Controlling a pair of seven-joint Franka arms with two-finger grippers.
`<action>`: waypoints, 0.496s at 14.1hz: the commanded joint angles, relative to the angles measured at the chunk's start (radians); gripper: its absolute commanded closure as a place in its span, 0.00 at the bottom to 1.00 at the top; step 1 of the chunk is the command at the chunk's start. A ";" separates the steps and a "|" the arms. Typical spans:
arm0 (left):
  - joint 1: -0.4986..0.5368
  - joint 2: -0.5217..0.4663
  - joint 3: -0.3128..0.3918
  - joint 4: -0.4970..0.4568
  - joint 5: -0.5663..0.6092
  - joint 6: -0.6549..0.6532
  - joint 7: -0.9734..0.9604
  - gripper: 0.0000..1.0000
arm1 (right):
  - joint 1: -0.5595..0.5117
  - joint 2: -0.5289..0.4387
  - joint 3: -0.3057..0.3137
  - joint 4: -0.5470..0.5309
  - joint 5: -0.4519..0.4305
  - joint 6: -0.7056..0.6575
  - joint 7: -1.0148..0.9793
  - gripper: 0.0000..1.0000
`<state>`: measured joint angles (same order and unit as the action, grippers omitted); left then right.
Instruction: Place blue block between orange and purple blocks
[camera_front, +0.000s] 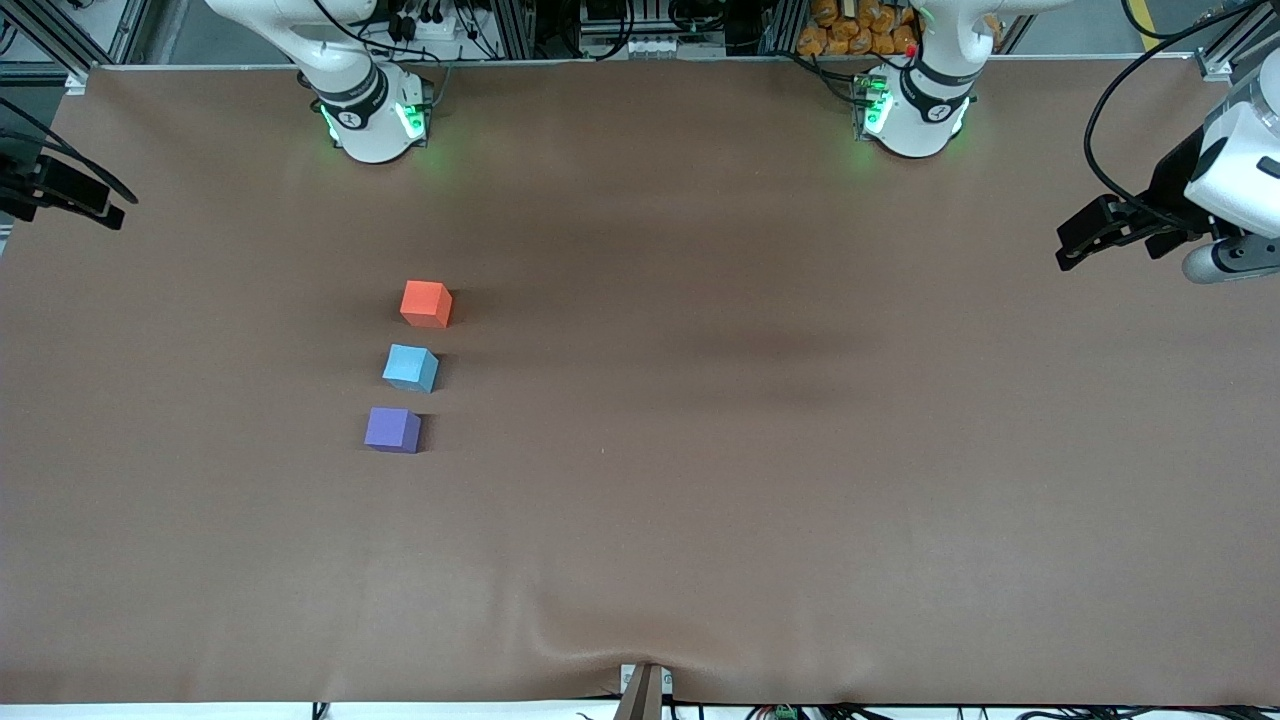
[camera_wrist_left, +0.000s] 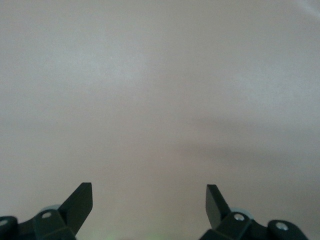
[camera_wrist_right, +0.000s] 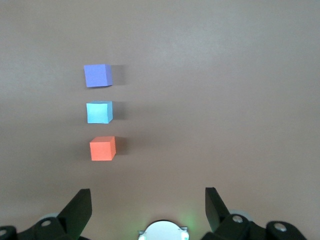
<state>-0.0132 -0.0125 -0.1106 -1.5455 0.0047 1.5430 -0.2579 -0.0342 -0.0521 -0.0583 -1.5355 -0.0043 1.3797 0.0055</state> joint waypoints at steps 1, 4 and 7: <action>-0.001 0.003 -0.003 0.028 -0.009 -0.021 0.013 0.00 | -0.023 -0.008 0.023 0.009 -0.025 -0.013 -0.025 0.00; 0.002 0.005 -0.004 0.028 -0.012 -0.021 0.022 0.00 | -0.018 -0.008 0.025 0.009 -0.013 -0.013 -0.019 0.00; 0.009 0.005 -0.003 0.028 -0.009 -0.021 0.022 0.00 | -0.023 -0.006 0.021 0.008 -0.013 -0.013 -0.030 0.00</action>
<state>-0.0124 -0.0124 -0.1120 -1.5392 0.0047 1.5429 -0.2573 -0.0344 -0.0521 -0.0511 -1.5348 -0.0063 1.3797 -0.0042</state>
